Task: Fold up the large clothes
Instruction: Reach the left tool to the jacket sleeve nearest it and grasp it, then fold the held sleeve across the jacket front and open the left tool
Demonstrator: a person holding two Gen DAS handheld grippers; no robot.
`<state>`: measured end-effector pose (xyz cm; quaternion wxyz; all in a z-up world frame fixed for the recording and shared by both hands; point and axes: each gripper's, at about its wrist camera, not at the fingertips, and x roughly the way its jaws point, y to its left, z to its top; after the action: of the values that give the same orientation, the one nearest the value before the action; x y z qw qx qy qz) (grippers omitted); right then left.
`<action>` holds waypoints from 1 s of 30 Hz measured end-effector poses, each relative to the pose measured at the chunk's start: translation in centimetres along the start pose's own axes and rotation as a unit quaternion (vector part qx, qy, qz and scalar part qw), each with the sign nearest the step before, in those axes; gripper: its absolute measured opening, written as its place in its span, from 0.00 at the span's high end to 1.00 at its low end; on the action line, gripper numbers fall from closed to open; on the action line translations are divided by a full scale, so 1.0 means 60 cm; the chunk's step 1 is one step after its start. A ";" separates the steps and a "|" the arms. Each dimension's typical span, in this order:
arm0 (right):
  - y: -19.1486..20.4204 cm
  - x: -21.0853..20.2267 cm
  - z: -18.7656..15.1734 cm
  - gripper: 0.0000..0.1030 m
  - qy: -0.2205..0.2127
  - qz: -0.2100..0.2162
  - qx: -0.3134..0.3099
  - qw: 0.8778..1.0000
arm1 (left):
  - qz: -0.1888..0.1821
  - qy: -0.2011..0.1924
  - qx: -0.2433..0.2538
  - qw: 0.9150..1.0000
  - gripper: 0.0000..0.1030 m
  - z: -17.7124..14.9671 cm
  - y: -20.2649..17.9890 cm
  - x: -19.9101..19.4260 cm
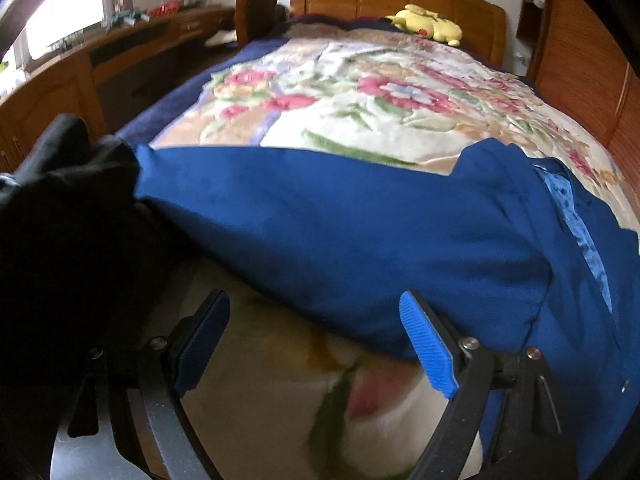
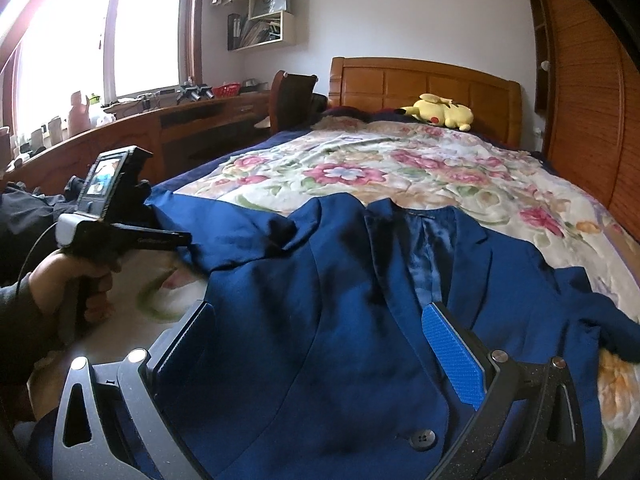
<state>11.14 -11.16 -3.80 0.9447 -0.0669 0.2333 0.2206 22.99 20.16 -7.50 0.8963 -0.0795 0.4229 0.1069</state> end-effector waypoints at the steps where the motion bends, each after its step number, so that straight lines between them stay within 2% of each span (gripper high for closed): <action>1: 0.000 -0.002 0.000 0.00 0.001 0.001 0.000 1.000 | -0.003 0.005 -0.004 1.000 0.15 0.001 0.000 0.005; 3: -0.003 -0.002 0.000 0.00 0.000 0.001 0.001 1.000 | -0.012 0.015 -0.014 1.000 0.15 0.006 -0.001 0.018; 6: -0.008 -0.008 0.000 0.00 -0.003 -0.001 0.003 1.000 | -0.030 0.032 -0.036 0.998 0.32 0.014 0.005 0.036; 8: -0.011 -0.010 -0.001 0.00 -0.005 -0.002 0.003 1.000 | -0.047 0.041 -0.053 0.997 0.54 0.020 0.011 0.045; 9: -0.012 -0.013 -0.001 0.00 -0.006 -0.003 0.004 1.000 | -0.055 0.040 -0.059 0.996 0.60 0.022 0.012 0.046; 10: -0.014 -0.017 -0.002 0.00 -0.007 -0.004 0.006 1.000 | -0.061 0.039 -0.061 0.995 0.75 0.024 0.012 0.046; 11: -0.016 -0.017 -0.002 0.00 -0.008 -0.004 0.006 1.000 | -0.067 0.039 -0.061 0.995 0.87 0.027 0.010 0.043; 13: -0.019 -0.022 -0.002 0.00 -0.010 -0.006 0.008 1.000 | -0.062 0.027 -0.050 0.997 0.93 0.031 -0.001 0.032; 16: -0.024 -0.032 -0.002 0.00 -0.014 -0.009 0.010 1.000 | -0.041 -0.008 -0.009 0.999 0.96 0.039 -0.032 -0.002; 19: -0.032 -0.041 0.001 0.00 -0.019 -0.012 0.013 1.000 | -0.057 -0.047 0.019 0.997 0.97 0.044 -0.064 -0.051; 22: -0.046 -0.054 0.003 0.00 -0.027 -0.021 0.020 0.999 | -0.091 -0.075 0.053 0.992 0.97 0.043 -0.113 -0.104; 26: -0.063 -0.067 0.003 0.00 -0.033 -0.035 0.034 0.998 | -0.124 -0.090 0.108 0.982 0.97 0.026 -0.180 -0.157; 30: -0.064 -0.070 -0.004 0.00 -0.031 -0.042 0.041 0.998 | -0.124 -0.094 0.169 0.973 0.97 -0.008 -0.235 -0.182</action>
<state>9.43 -16.27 -1.95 0.9619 -0.0307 0.2093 0.1729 19.55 5.12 1.39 0.9389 0.0315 0.3352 -0.0710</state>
